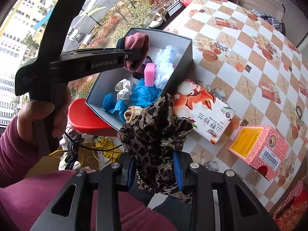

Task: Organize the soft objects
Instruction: 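Lift the pink hat and leopard scrunchie and carry them over the white box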

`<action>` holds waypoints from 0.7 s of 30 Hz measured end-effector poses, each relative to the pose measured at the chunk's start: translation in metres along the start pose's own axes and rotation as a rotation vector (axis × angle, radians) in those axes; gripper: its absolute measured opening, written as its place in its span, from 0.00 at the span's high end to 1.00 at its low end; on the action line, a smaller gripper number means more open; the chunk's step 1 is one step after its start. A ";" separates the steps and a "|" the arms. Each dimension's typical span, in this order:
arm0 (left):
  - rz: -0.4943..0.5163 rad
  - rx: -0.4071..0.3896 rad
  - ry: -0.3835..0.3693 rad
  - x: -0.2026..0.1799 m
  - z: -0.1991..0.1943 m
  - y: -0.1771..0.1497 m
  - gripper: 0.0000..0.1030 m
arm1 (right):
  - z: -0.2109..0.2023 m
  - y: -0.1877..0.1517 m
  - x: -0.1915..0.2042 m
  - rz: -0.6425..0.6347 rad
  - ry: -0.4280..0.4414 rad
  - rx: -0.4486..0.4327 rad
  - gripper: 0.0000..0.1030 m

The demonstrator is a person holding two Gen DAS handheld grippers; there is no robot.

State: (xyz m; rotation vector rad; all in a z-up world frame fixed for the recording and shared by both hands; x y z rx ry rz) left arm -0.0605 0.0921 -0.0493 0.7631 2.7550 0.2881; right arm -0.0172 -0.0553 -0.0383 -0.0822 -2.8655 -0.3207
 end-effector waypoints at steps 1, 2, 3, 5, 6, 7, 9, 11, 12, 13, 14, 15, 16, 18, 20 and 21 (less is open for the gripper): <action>-0.014 0.001 0.006 0.006 0.000 -0.002 0.77 | 0.002 0.004 0.002 -0.012 0.002 0.003 0.67; -0.027 0.003 0.011 0.012 -0.001 -0.004 0.77 | 0.004 0.008 0.004 -0.022 0.002 0.005 0.67; -0.041 0.006 0.016 0.018 -0.001 -0.006 0.77 | 0.006 0.012 0.005 -0.030 0.004 0.008 0.67; -0.067 0.011 0.026 0.029 -0.001 -0.011 0.77 | 0.011 0.020 0.008 -0.043 0.012 0.012 0.67; -0.079 0.013 0.032 0.035 -0.001 -0.014 0.77 | 0.013 0.023 0.010 -0.048 0.017 0.014 0.67; -0.089 0.015 0.038 0.039 -0.001 -0.017 0.77 | 0.016 0.027 0.011 -0.054 0.021 0.016 0.67; -0.112 0.020 0.051 0.050 0.000 -0.022 0.77 | 0.020 0.034 0.014 -0.064 0.027 0.018 0.67; -0.137 0.027 0.062 0.060 0.001 -0.028 0.77 | 0.025 0.041 0.017 -0.075 0.036 0.022 0.67; -0.149 0.030 0.069 0.064 0.002 -0.031 0.77 | 0.027 0.045 0.018 -0.081 0.039 0.023 0.67; -0.161 0.033 0.075 0.069 0.002 -0.034 0.77 | 0.030 0.049 0.020 -0.089 0.039 0.024 0.67; -0.172 0.038 0.079 0.073 0.003 -0.036 0.77 | 0.032 0.052 0.022 -0.095 0.038 0.025 0.67; -0.182 0.042 0.083 0.077 0.004 -0.039 0.77 | 0.034 0.056 0.023 -0.102 0.038 0.026 0.67; -0.190 0.046 0.089 0.080 0.004 -0.042 0.77 | 0.036 0.059 0.025 -0.109 0.040 0.026 0.67; -0.198 0.048 0.102 0.084 0.006 -0.046 0.77 | 0.039 0.066 0.028 -0.124 0.036 0.031 0.67; -0.208 0.049 0.110 0.087 0.007 -0.049 0.77 | 0.044 0.071 0.031 -0.137 0.034 0.037 0.67; -0.215 0.051 0.109 0.089 0.008 -0.050 0.77 | 0.045 0.073 0.033 -0.141 0.034 0.040 0.67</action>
Point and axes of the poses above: each gripper's, at about its wrist camera, not at the fingertips, and z roughly the way its jaws point, x to its left, y to its top, the point moved 4 cm from there along z, roughly the way its jaws point, and after that the axes turned 15 degrees about -z, right-handed, at the moved point
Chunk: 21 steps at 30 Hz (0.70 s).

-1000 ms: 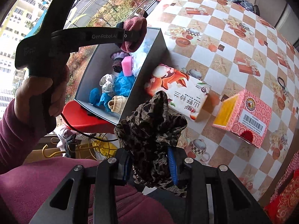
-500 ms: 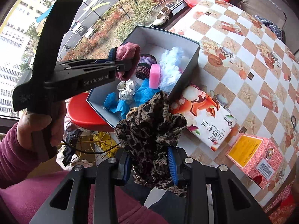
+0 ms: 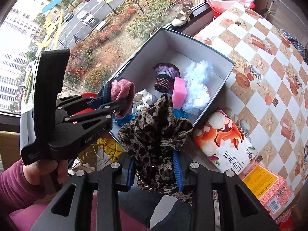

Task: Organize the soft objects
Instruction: 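Lift the pink hat and leopard scrunchie and carry them over the white box, then hold the pink hat and leopard scrunchie above the white box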

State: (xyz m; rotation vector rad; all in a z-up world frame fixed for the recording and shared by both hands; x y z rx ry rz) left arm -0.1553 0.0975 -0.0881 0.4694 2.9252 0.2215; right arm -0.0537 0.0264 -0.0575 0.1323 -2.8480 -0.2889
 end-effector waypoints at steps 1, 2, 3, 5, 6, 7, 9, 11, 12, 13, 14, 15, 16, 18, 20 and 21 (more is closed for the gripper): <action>-0.007 0.002 0.000 0.001 0.001 -0.001 0.77 | 0.002 0.002 0.001 -0.003 0.001 0.003 0.67; -0.011 0.005 0.001 0.002 0.002 -0.002 0.77 | 0.004 0.003 0.002 -0.007 0.003 0.008 0.67; -0.013 0.008 0.002 0.003 0.003 -0.003 0.77 | 0.006 0.005 0.003 -0.010 0.003 0.011 0.67; -0.011 0.011 0.007 0.003 0.005 -0.004 0.77 | 0.008 0.006 0.004 -0.013 0.004 0.016 0.67; -0.009 0.013 0.010 0.003 0.006 -0.005 0.77 | 0.009 0.007 0.004 -0.013 0.005 0.018 0.67; -0.008 0.014 0.012 0.002 0.007 -0.005 0.77 | 0.010 0.008 0.004 -0.013 0.005 0.019 0.67; -0.008 0.019 0.013 0.002 0.009 -0.006 0.77 | 0.011 0.009 0.004 -0.010 0.005 0.021 0.67; -0.007 0.023 0.015 0.002 0.011 -0.006 0.77 | 0.011 0.010 0.002 -0.004 0.005 0.021 0.67; -0.007 0.026 0.016 0.001 0.012 -0.006 0.77 | 0.011 0.010 0.001 -0.001 0.005 0.020 0.67; -0.007 0.028 0.016 0.002 0.012 -0.006 0.77 | 0.011 0.011 0.000 0.002 0.005 0.019 0.67; -0.006 0.029 0.016 0.001 0.013 -0.006 0.77 | 0.011 0.011 0.000 0.005 0.005 0.018 0.67; -0.004 0.030 0.017 0.001 0.013 -0.006 0.77 | 0.011 0.012 0.000 0.006 0.006 0.018 0.67; -0.002 0.031 0.018 0.001 0.014 -0.006 0.77 | 0.012 0.012 -0.001 0.008 0.006 0.019 0.67; -0.004 0.033 0.018 0.001 0.015 -0.006 0.77 | 0.012 0.013 -0.001 0.008 0.007 0.020 0.67; -0.004 0.033 0.018 0.001 0.015 -0.007 0.76 | 0.014 0.013 0.000 0.007 0.007 0.021 0.67; -0.005 0.034 0.019 0.001 0.015 -0.007 0.76 | 0.015 0.014 0.000 0.005 0.007 0.022 0.67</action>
Point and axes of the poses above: each gripper's, at about its wrist camera, not at the fingertips, and z roughly the way its jaws point, x to its left, y to its top, the point moved 4 cm from there along z, roughly the way its jaws point, and after that the axes turned 15 degrees about -z, right-handed, at the moved point
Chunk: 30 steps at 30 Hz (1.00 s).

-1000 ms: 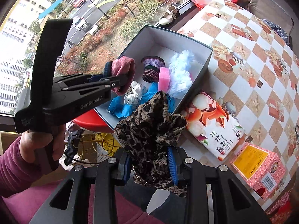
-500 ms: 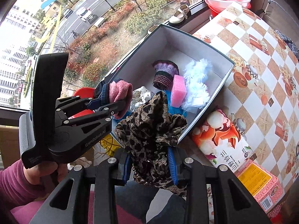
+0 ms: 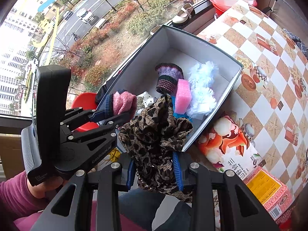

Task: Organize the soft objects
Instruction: 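Hold the pink hat and leopard scrunchie above the white box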

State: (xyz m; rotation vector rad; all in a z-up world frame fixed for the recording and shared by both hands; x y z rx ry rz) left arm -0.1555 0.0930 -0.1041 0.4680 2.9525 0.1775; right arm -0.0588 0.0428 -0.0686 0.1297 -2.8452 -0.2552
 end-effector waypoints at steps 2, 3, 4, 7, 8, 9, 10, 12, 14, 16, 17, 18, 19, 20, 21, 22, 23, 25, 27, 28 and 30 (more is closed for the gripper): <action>-0.001 0.000 0.000 0.001 0.001 0.000 0.76 | 0.002 0.001 0.000 -0.003 0.000 0.003 0.67; -0.002 0.001 0.001 0.001 0.001 -0.001 0.76 | 0.003 0.002 0.001 -0.005 0.000 0.005 0.67; -0.003 0.001 0.002 0.002 0.002 -0.001 0.76 | 0.004 0.002 0.001 -0.007 -0.001 0.007 0.67; -0.005 0.005 0.006 0.004 0.004 -0.002 0.76 | 0.007 0.005 0.001 -0.011 -0.004 0.013 0.67; -0.005 0.006 0.008 0.005 0.005 -0.001 0.76 | 0.008 0.006 0.001 -0.012 -0.006 0.015 0.67; -0.006 0.008 0.009 0.006 0.005 -0.001 0.76 | 0.009 0.007 0.000 -0.013 -0.008 0.017 0.67; -0.007 0.010 0.010 0.006 0.006 -0.001 0.76 | 0.010 0.008 -0.001 -0.014 -0.010 0.020 0.67; -0.008 0.013 0.012 0.006 0.007 0.000 0.76 | 0.013 0.009 -0.002 -0.014 -0.015 0.025 0.67; -0.007 0.016 0.014 0.006 0.009 0.000 0.76 | 0.016 0.011 -0.004 -0.011 -0.017 0.030 0.67; -0.006 0.018 0.017 0.007 0.010 0.001 0.76 | 0.019 0.013 -0.006 -0.008 -0.015 0.036 0.67; -0.007 0.020 0.017 0.007 0.010 0.001 0.76 | 0.020 0.014 -0.006 -0.008 -0.017 0.038 0.67; -0.007 0.021 0.018 0.007 0.011 0.001 0.76 | 0.021 0.014 -0.007 -0.008 -0.018 0.040 0.67; -0.008 0.022 0.018 0.007 0.011 0.001 0.76 | 0.022 0.015 -0.007 -0.008 -0.019 0.042 0.67; -0.008 0.024 0.018 0.007 0.011 0.001 0.76 | 0.023 0.015 -0.007 -0.008 -0.019 0.045 0.67; -0.009 0.025 0.018 0.007 0.011 0.001 0.76 | 0.024 0.016 -0.008 -0.008 -0.021 0.047 0.67; -0.009 0.027 0.018 0.007 0.012 0.000 0.76 | 0.025 0.016 -0.008 -0.008 -0.021 0.050 0.67; -0.009 0.029 0.018 0.007 0.012 0.000 0.76 | 0.026 0.016 -0.008 -0.007 -0.021 0.051 0.67; -0.008 0.032 0.019 0.007 0.013 0.000 0.76 | 0.027 0.016 -0.009 -0.007 -0.022 0.055 0.67; -0.007 0.034 0.020 0.006 0.013 -0.001 0.76 | 0.028 0.016 -0.009 -0.006 -0.022 0.057 0.67; -0.008 0.034 0.020 0.006 0.013 -0.001 0.76 | 0.028 0.016 -0.009 -0.007 -0.022 0.058 0.67; -0.009 0.037 0.020 0.006 0.014 -0.002 0.76 | 0.028 0.016 -0.009 -0.006 -0.022 0.059 0.67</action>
Point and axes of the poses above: each gripper's, at about its wrist camera, not at the fingertips, and z roughly the way its jaws point, x to its left, y to its top, the point moved 4 cm from there along z, roughly the way its jaws point, and after that the axes turned 15 degrees about -z, right-handed, at the moved point
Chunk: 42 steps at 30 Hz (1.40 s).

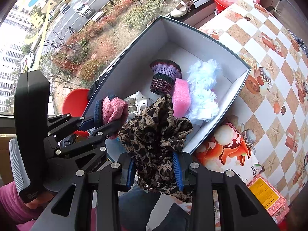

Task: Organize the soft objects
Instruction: 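Hold the pink hat and leopard scrunchie above the white box, then open both tools to drop the pink hat and leopard scrunchie into the box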

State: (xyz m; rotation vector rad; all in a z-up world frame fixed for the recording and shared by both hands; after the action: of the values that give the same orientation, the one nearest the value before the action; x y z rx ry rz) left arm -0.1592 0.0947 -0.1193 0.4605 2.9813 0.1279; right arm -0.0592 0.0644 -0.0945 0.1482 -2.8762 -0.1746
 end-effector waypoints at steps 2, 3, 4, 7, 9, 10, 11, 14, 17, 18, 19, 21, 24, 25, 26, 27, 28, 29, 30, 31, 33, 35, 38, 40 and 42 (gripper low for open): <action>0.000 0.001 0.000 0.000 0.000 0.000 0.76 | 0.000 0.000 0.000 0.000 -0.001 0.000 0.67; 0.001 0.001 0.001 0.000 0.000 0.000 0.76 | 0.000 0.000 0.000 0.001 0.000 0.000 0.67; 0.002 0.001 0.001 0.000 0.000 0.000 0.76 | 0.001 0.000 0.000 0.001 0.000 0.001 0.67; 0.003 0.001 0.002 0.000 0.000 0.000 0.76 | 0.001 0.000 0.000 0.001 0.000 0.001 0.67; 0.004 0.002 0.003 0.000 0.001 0.000 0.76 | 0.001 0.000 0.000 0.000 0.001 0.001 0.67; 0.003 0.002 0.002 -0.001 0.000 0.000 0.76 | 0.001 0.000 0.000 0.001 0.000 0.001 0.67; 0.003 0.003 0.002 0.000 0.001 0.000 0.76 | 0.001 0.000 0.000 0.001 0.001 0.001 0.67; 0.001 0.003 0.003 0.000 0.001 0.000 0.76 | 0.001 0.000 0.000 0.001 0.001 0.002 0.67; 0.002 0.003 0.003 0.000 0.001 0.000 0.76 | 0.000 0.000 0.000 0.001 0.000 0.001 0.67; 0.003 0.003 0.003 0.000 0.001 0.000 0.76 | 0.000 0.000 0.000 0.002 0.000 0.000 0.67; 0.003 0.002 0.003 -0.001 0.001 0.000 0.76 | 0.000 0.000 0.000 0.002 -0.001 -0.001 0.67; 0.006 0.003 0.003 0.000 0.001 0.000 0.76 | 0.002 0.000 0.000 0.004 -0.002 -0.001 0.67; 0.005 0.003 0.004 -0.001 0.001 0.000 0.76 | 0.002 0.000 0.000 0.001 -0.002 0.000 0.67; 0.005 0.003 0.004 -0.001 0.001 0.000 0.76 | 0.002 0.000 0.000 0.002 -0.001 0.000 0.67; 0.004 0.003 0.004 -0.001 0.001 0.000 0.76 | 0.002 0.000 0.000 0.002 -0.001 0.000 0.67; 0.004 0.003 0.004 0.000 0.001 0.000 0.76 | 0.002 0.000 0.000 0.002 -0.001 -0.001 0.67; 0.004 0.003 0.004 0.000 0.001 0.000 0.76 | 0.003 0.000 0.000 0.002 -0.003 -0.001 0.67; 0.004 0.003 0.005 -0.001 0.001 0.000 0.76 | 0.003 0.000 0.000 0.003 -0.002 -0.002 0.67; 0.004 0.003 0.005 0.000 0.001 0.000 0.76 | 0.004 0.000 0.000 0.004 -0.002 -0.002 0.67; 0.004 0.004 0.004 -0.001 0.001 0.000 0.76 | 0.004 0.000 0.000 0.004 -0.002 -0.001 0.67; 0.005 0.004 0.005 -0.001 0.001 0.000 0.76 | 0.003 0.000 0.000 0.004 -0.002 -0.001 0.67; 0.005 0.003 0.005 -0.001 0.001 0.000 0.76 | 0.003 0.000 0.000 0.004 -0.001 -0.002 0.67; 0.005 0.005 0.005 -0.001 0.001 0.000 0.75 | 0.003 0.000 0.000 0.004 -0.003 -0.003 0.67; 0.009 0.007 0.001 -0.001 0.002 -0.001 0.72 | 0.004 0.000 0.000 0.007 -0.003 -0.005 0.67; 0.014 -0.009 0.015 -0.001 0.002 -0.002 0.59 | 0.003 0.001 0.000 0.011 -0.001 -0.006 0.66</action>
State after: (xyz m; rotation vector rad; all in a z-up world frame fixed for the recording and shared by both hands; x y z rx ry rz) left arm -0.1582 0.0925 -0.1209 0.4820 2.9910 0.1459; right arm -0.0600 0.0653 -0.0978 0.1307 -2.8762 -0.1814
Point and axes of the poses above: each gripper's, at about its wrist camera, not at the fingertips, and z roughly the way its jaws point, x to its left, y to its top, the point moved 4 cm from there along z, roughly the way its jaws point, and after that the axes turned 15 degrees about -z, right-handed, at the moved point
